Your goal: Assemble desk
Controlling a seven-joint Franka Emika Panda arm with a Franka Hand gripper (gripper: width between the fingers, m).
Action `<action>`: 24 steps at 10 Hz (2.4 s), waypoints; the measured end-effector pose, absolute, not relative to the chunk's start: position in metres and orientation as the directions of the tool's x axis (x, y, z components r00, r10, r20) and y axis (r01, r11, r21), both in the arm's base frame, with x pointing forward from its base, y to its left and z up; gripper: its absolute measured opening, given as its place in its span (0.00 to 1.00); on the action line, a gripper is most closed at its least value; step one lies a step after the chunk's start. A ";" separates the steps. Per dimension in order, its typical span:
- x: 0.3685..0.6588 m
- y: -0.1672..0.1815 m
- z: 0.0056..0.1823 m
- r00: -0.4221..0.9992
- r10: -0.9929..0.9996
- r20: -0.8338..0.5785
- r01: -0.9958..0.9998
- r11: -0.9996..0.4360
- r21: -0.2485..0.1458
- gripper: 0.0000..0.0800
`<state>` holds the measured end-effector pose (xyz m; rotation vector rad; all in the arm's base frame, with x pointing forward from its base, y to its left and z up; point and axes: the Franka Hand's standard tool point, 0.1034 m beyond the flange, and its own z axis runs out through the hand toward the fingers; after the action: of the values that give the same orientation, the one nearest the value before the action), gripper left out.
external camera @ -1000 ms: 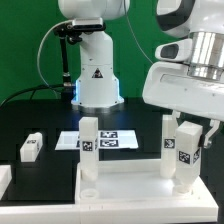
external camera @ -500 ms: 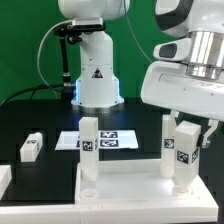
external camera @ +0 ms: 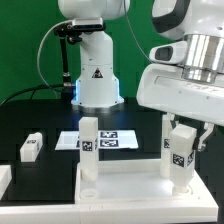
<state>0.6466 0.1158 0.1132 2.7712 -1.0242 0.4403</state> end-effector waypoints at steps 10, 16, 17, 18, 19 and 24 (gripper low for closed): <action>0.614 0.145 0.101 0.691 -0.629 0.357 -0.678 -0.734 0.020 0.36; 0.613 0.147 0.099 0.693 -0.629 0.353 -0.677 -0.735 0.019 0.80; 0.613 0.147 0.099 0.693 -0.629 0.353 -0.677 -0.735 0.019 0.80; 0.613 0.147 0.099 0.693 -0.629 0.353 -0.677 -0.735 0.020 0.81; 0.613 0.147 0.099 0.693 -0.629 0.353 -0.677 -0.735 0.020 0.81; 0.632 0.123 0.134 0.712 -0.643 0.283 -0.657 -0.752 -0.055 0.81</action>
Offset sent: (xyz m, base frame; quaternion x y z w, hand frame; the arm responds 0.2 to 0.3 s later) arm -0.0401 0.0264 -0.0205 -0.0271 0.0172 0.0281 0.9991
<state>0.6318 0.1232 0.1338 2.8604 -1.0864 0.4437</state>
